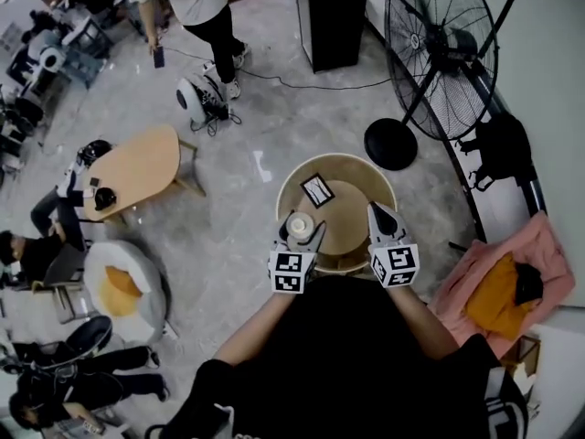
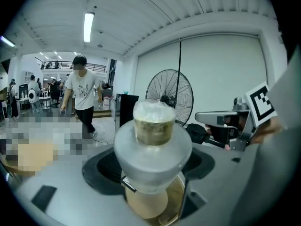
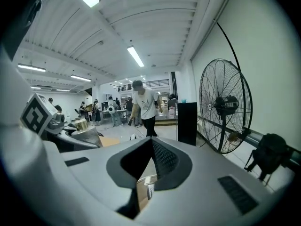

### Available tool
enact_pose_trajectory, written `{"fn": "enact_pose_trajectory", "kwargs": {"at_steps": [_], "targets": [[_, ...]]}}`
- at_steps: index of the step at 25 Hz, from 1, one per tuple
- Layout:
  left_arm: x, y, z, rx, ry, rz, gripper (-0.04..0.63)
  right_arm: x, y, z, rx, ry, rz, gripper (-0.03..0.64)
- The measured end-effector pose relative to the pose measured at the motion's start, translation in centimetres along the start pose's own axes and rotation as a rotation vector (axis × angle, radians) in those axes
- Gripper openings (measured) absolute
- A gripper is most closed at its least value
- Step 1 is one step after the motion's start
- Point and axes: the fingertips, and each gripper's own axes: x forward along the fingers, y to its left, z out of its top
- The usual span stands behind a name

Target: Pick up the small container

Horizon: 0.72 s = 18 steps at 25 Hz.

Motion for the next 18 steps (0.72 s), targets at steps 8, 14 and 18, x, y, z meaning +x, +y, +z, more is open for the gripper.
{"fn": "enact_pose_trajectory", "kwargs": {"at_steps": [8,14,18], "targets": [[-1.9,2.3,1.2,0.019,-0.053,0.034,0.347,-1.2,-0.8,1.2,-0.013,-0.030,-0.087,0.017],[-0.9,2.1,1.2,0.021,-0.048,0.010,0.347,-0.9,-1.8,0.8,-0.009,-0.024,-0.125,0.017],[-0.6,2.6,1.5,0.033,-0.052,0.002,0.347,-0.1,-1.7,0.8,-0.014,-0.015,-0.129,0.017]]}}
